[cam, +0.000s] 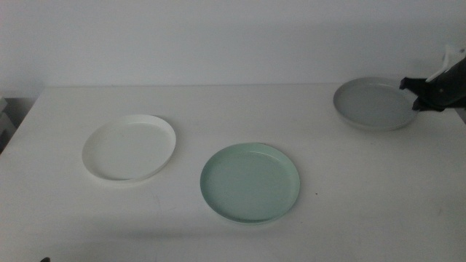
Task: Stack the three bowls on top of each other.
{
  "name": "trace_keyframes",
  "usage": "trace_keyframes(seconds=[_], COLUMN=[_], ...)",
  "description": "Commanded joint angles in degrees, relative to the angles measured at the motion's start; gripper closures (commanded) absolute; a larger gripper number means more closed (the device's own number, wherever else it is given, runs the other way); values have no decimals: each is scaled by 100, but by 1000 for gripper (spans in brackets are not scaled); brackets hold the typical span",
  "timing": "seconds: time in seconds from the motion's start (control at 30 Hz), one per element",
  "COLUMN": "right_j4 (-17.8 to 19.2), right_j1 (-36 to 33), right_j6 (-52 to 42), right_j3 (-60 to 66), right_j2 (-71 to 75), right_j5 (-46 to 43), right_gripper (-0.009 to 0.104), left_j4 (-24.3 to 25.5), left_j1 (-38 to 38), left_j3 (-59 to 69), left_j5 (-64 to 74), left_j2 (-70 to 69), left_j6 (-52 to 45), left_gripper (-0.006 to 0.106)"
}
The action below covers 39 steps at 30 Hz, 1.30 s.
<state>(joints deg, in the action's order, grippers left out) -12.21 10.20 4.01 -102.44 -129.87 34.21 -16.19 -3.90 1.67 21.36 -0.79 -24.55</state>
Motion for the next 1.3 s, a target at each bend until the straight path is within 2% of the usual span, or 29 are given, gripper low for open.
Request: trace_keyframes(seconds=[0.0,0.1,0.23,0.33,0.53,0.63,1.0,1.27], right_j4=[-209,-714,-1385,-1643,-1562,-1557,-1553,-1553], right_j1=[-88,-289,-951,-1618,-2828,-3139,-3393,-3393], right_j6=[-258,-554,-1157,-1285,-1157,-1157,-1226,-1226], right_j3=[592,1899,3382,4106,4540,4535,3737,3662], right_j2=[1249,2516,3899,4613,4797,4514,3028,2575], right_j5=[-449,-795,-982,-1173,-1458,-1700,-1708,-1760], right_gripper=[96,96,96,96,95,95,95,92], left_j4=[-57,-57,-57,-57,-57,-57,-57,-57], left_j1=[-5,-5,-5,-5,-5,-5,-5,-5], left_j3=[-16,-16,-16,-16,-16,-16,-16,-16], left_j5=[-377,-377,-377,-377,-377,-377,-377,-377], left_j2=[-74,-74,-74,-74,-74,-74,-74,-74], left_j6=[42,42,42,42,42,42,42,42], left_gripper=[18,18,18,18,18,18,18,18])
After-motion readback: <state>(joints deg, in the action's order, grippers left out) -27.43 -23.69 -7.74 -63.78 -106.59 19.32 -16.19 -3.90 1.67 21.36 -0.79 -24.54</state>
